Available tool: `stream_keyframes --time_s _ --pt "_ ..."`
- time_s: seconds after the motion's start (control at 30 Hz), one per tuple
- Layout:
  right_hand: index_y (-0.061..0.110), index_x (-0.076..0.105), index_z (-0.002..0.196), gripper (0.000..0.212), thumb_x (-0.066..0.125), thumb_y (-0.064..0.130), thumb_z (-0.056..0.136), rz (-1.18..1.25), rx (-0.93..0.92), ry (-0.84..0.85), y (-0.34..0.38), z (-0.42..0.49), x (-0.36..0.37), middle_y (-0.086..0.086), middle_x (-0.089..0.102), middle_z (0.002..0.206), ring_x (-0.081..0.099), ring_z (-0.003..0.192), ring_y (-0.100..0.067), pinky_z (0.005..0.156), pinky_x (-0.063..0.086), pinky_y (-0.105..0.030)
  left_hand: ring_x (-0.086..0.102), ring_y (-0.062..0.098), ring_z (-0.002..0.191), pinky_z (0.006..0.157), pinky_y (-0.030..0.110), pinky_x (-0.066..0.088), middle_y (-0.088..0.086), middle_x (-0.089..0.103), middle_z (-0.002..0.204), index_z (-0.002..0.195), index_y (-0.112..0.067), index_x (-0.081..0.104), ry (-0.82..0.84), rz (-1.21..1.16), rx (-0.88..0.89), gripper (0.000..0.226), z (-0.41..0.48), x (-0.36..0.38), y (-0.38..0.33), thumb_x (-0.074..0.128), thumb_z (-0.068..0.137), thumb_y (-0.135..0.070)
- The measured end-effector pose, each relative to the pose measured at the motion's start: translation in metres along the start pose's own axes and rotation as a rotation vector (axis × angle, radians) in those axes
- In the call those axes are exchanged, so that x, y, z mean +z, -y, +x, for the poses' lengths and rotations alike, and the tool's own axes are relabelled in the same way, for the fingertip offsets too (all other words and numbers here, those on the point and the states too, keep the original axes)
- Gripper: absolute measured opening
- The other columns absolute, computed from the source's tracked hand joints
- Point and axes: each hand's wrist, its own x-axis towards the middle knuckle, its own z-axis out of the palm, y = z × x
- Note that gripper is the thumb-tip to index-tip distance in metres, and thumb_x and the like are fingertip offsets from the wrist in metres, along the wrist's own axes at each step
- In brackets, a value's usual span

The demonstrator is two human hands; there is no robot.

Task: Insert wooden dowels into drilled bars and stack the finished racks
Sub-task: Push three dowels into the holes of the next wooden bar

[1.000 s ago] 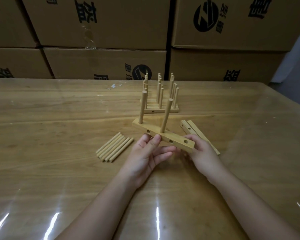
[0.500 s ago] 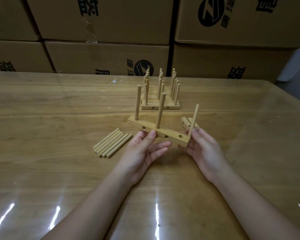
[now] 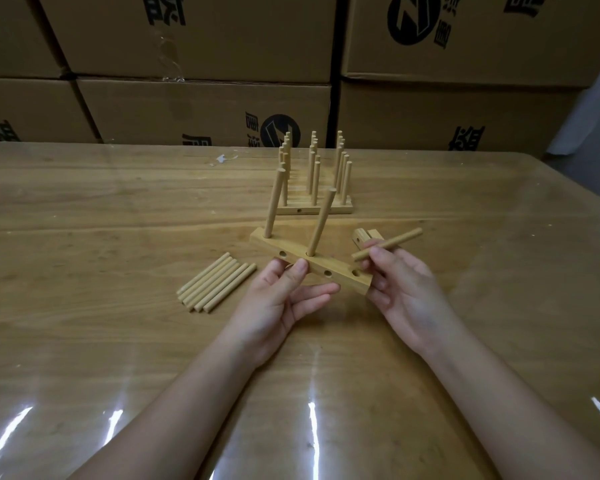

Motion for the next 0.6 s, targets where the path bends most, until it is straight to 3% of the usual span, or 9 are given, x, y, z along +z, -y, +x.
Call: stream_keyframes --time_s 0.07,0.13,0.23,0.43,0.6 --pt "0.016 0.066 0.090 0.017 0.063 0.024 0.074 -0.044 -0.005 0.038 0.0005 -0.0018 0.0003 0.004 0.063 0.071 0.052 0.057 -0.004 0.048 0.040 -0.015 0.072 0.026 0.087 0.066 0.024 0.057 0.014 0.072 0.107 0.112 -0.007 0.051 0.007 0.002 0.008 0.034 0.0004 -0.0011 0.0001 0.060 0.082 -0.021" --pt "0.015 0.064 0.093 0.021 0.062 0.024 0.074 -0.078 0.002 0.047 0.0000 -0.0018 0.0001 0.002 0.066 0.077 0.061 0.072 -0.009 0.067 0.050 -0.023 0.072 0.026 0.089 0.068 0.024 0.057 0.015 0.071 0.109 0.111 -0.007 0.052 0.010 -0.001 0.015 0.032 0.0007 -0.0023 0.0003 0.059 0.083 -0.021" --pt "0.013 0.062 0.094 0.024 0.061 0.024 0.073 -0.126 0.002 0.036 0.0001 -0.0023 0.0002 0.000 0.068 0.083 0.062 0.087 -0.017 0.088 0.045 -0.039 0.072 0.027 0.089 0.068 0.024 0.058 0.014 0.070 0.110 0.110 -0.008 0.053 0.008 -0.006 0.024 0.030 0.0007 -0.0033 0.0006 0.059 0.084 -0.021" --pt "0.011 0.061 0.094 0.022 0.058 0.023 0.076 -0.156 -0.012 0.056 -0.0002 -0.0026 0.0009 -0.003 0.069 0.088 0.064 0.091 -0.020 0.088 0.049 -0.040 0.072 0.026 0.088 0.069 0.025 0.058 0.014 0.071 0.109 0.113 -0.007 0.053 -0.013 -0.028 0.037 0.033 0.0007 -0.0025 0.0003 0.059 0.083 -0.020" --pt "0.013 0.060 0.093 0.018 0.058 0.022 0.078 -0.145 0.020 0.078 0.0004 -0.0027 -0.0002 -0.010 0.070 0.096 0.067 0.092 -0.027 0.070 0.055 -0.034 0.072 0.028 0.089 0.068 0.024 0.058 0.017 0.071 0.107 0.108 -0.007 0.051 -0.037 -0.059 0.033 0.029 0.0003 -0.0018 -0.0006 0.059 0.082 -0.019"
